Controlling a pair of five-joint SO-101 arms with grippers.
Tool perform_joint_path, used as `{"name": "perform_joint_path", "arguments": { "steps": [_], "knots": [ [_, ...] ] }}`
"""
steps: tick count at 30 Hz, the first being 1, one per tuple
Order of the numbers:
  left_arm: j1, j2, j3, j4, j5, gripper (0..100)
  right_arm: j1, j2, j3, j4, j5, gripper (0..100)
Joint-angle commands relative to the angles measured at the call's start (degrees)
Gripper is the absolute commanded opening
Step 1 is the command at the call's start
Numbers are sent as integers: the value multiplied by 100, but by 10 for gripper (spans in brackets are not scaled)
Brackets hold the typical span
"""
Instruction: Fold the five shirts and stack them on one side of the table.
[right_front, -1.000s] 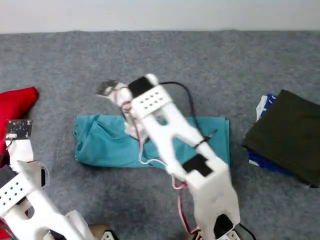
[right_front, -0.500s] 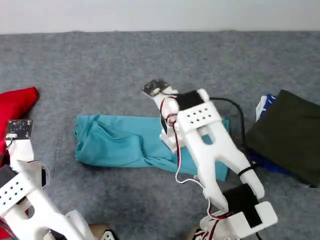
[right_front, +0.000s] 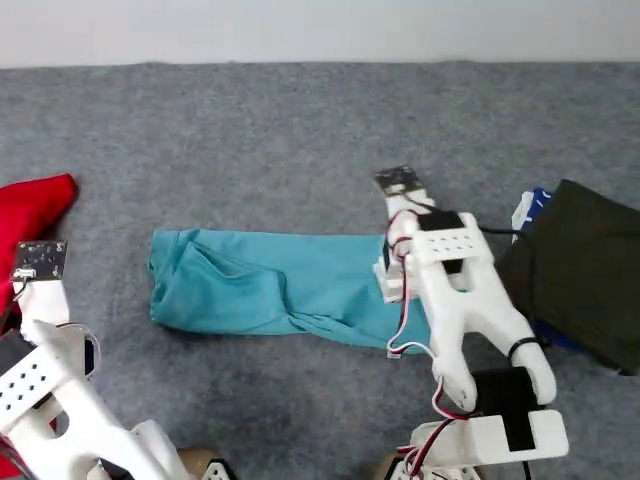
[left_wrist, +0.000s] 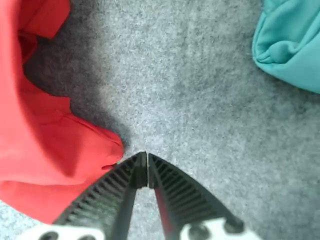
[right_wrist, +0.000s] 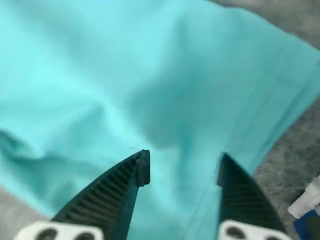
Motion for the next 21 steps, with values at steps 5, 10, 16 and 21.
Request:
{"name": "perform_joint_path", "arguments": {
  "steps": [5, 10, 16, 21],
  "knots": [
    [26, -88, -198, 35, 18, 15, 479, -295, 360, -954, -70, 264],
    [26, -88, -198, 44, 18, 15, 576, 286, 404, -1165, -70, 264],
    [26, -88, -198, 26, 9, 15, 505, 971, -281, -497, -53, 189],
    [26, -88, -198, 44, 9, 15, 462, 1235, -668, -84, -44, 37]
  ]
}}
